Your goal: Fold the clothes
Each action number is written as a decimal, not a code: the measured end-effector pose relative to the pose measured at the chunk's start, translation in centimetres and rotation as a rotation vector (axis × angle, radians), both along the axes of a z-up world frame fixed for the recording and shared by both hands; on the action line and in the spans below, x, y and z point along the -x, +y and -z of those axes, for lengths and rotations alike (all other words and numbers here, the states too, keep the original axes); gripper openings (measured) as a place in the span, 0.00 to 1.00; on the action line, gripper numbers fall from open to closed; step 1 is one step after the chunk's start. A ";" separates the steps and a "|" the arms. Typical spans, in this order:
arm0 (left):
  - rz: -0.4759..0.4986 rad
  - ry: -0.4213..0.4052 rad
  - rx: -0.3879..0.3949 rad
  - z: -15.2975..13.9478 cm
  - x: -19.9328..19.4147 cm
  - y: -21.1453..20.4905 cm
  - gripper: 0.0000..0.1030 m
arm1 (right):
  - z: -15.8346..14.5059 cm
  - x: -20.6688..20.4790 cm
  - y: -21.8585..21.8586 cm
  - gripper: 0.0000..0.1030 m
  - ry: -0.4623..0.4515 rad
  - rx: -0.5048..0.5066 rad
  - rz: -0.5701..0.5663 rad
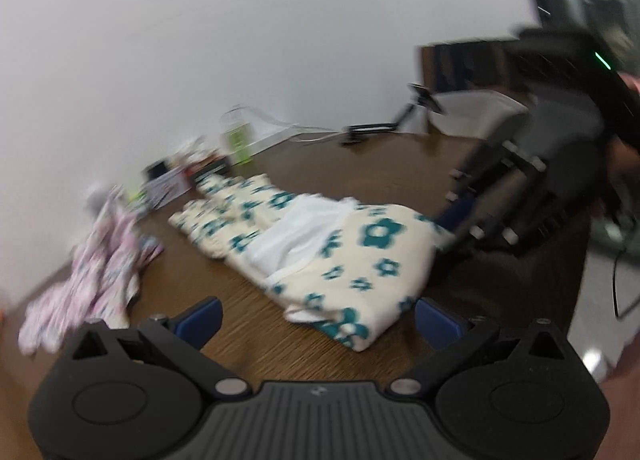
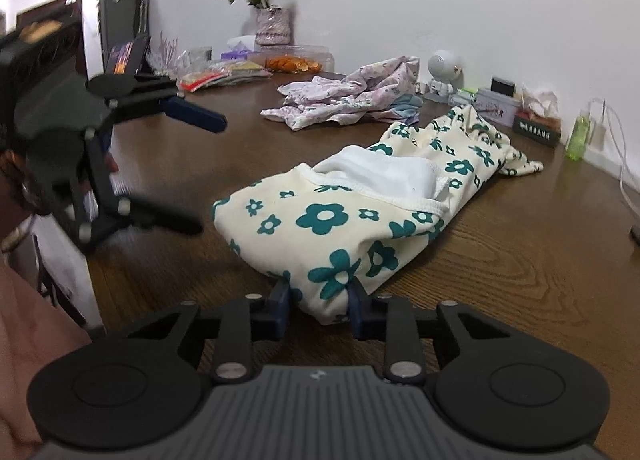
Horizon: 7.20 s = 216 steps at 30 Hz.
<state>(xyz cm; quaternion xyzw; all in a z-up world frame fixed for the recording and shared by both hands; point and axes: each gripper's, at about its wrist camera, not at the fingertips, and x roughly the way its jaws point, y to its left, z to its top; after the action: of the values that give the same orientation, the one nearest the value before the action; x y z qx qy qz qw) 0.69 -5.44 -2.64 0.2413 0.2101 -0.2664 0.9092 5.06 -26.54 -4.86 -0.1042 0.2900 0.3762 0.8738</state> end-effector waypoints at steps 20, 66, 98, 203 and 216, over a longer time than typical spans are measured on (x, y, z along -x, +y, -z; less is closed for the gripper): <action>0.378 -0.043 -0.323 -0.6 -3.3 -3.6 0.25 | -4.0 0.9 0.2 0.73 -0.127 0.057 -0.006; 0.078 0.584 0.537 -2.5 -16.1 4.3 0.34 | 0.9 -13.0 -6.3 0.51 0.513 -0.689 0.016; -0.114 0.201 0.215 1.0 -15.4 -2.3 0.08 | -0.4 -9.3 0.5 0.14 -0.048 -0.067 0.389; 0.276 -0.308 -0.547 4.0 -3.1 -7.2 0.84 | -1.9 -4.4 -2.3 0.31 0.149 -0.121 0.094; 0.396 -0.377 -0.654 4.0 -2.8 -7.7 0.33 | -3.8 -2.9 -2.2 0.41 0.112 -0.082 0.086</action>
<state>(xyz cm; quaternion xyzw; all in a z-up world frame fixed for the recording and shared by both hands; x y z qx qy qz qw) 3.46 -13.13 -6.66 0.5972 0.0631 -0.3063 0.7386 7.95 -28.71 -1.07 -0.0346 0.3273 0.3550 0.8750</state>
